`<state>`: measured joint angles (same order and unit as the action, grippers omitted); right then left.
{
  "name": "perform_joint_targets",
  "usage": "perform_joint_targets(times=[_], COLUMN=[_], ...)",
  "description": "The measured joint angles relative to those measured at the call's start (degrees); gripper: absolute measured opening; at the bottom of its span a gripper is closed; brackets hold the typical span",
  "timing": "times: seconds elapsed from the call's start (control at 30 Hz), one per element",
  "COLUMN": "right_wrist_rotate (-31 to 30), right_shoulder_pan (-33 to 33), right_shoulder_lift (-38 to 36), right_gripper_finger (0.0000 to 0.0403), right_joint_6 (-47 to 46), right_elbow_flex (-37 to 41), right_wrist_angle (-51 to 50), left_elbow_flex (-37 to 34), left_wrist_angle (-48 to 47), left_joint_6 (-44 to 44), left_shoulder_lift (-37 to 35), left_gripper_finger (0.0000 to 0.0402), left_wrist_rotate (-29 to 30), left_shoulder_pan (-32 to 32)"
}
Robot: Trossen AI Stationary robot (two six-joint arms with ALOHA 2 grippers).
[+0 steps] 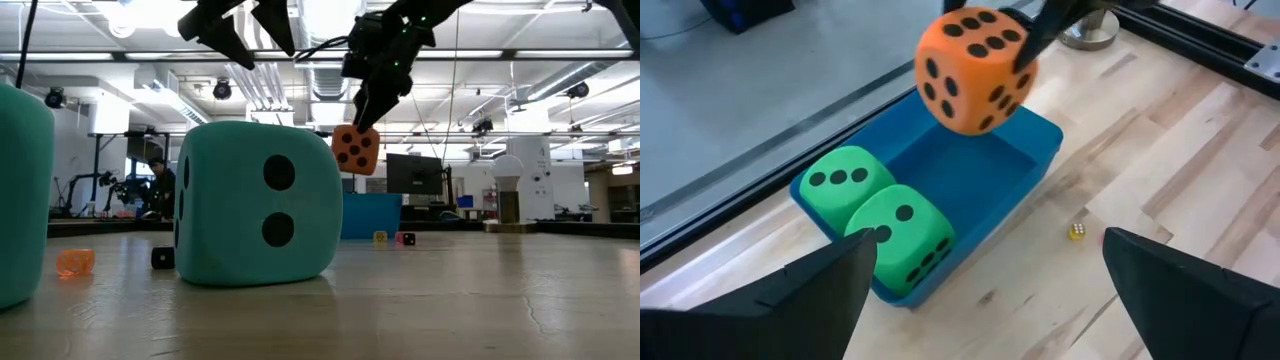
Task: Pick & Place Dice
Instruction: Put the large orange dice into the blue bin
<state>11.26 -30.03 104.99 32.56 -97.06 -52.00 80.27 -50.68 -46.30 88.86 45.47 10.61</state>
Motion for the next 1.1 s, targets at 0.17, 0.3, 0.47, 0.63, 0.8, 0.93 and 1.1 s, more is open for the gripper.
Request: perform_joint_targets(times=[0.17, 0.3, 0.47, 0.63, 0.8, 0.93, 1.1], right_wrist_rotate=[0.88, 1.25, 1.27, 1.25, 1.3, 1.3, 1.27], right_shoulder_pan=[0.05, 0.0, -0.6, -0.69, -0.78, -0.8, -1.11], right_shoulder_lift=[3.12, 5.46, 8.97, 12.56, 15.4, 16.2, 16.96], right_gripper_finger=[0.0359, 0.0359, 0.0359, 0.0359, 0.0359, 0.0359, 0.0359], right_joint_6=[0.19, 0.28, 1.09, 1.5, 3.33, 5.15, 6.66], right_elbow_flex=[-4.05, -6.03, -7.79, -11.52, -14.56, -14.82, -14.57], right_wrist_angle=[0.02, -0.07, -0.14, -0.9, -1.76, -1.98, -1.29], left_elbow_flex=[0.0, 0.0, 0.0, 0.0, 0.0, 0.0, 0.0], left_wrist_angle=[0.05, 0.07, 0.07, 0.07, 0.07, 0.07, 0.07], left_joint_6=[0.0, -0.02, -0.02, -0.07, -0.17, -0.17, -0.17], left_shoulder_lift=[0.0, 0.0, 0.0, 0.0, 0.0, 0.0, 0.0], left_gripper_finger=[0.0393, 0.0394, 0.0391, 0.0391, 0.0393, 0.039, 0.0391], left_wrist_rotate=[-0.01, -0.02, -0.02, -0.02, -0.02, -0.02, -0.03], left_shoulder_pan=[0.0, 0.0, 0.0, 0.0, 0.0, 0.0, 0.0])
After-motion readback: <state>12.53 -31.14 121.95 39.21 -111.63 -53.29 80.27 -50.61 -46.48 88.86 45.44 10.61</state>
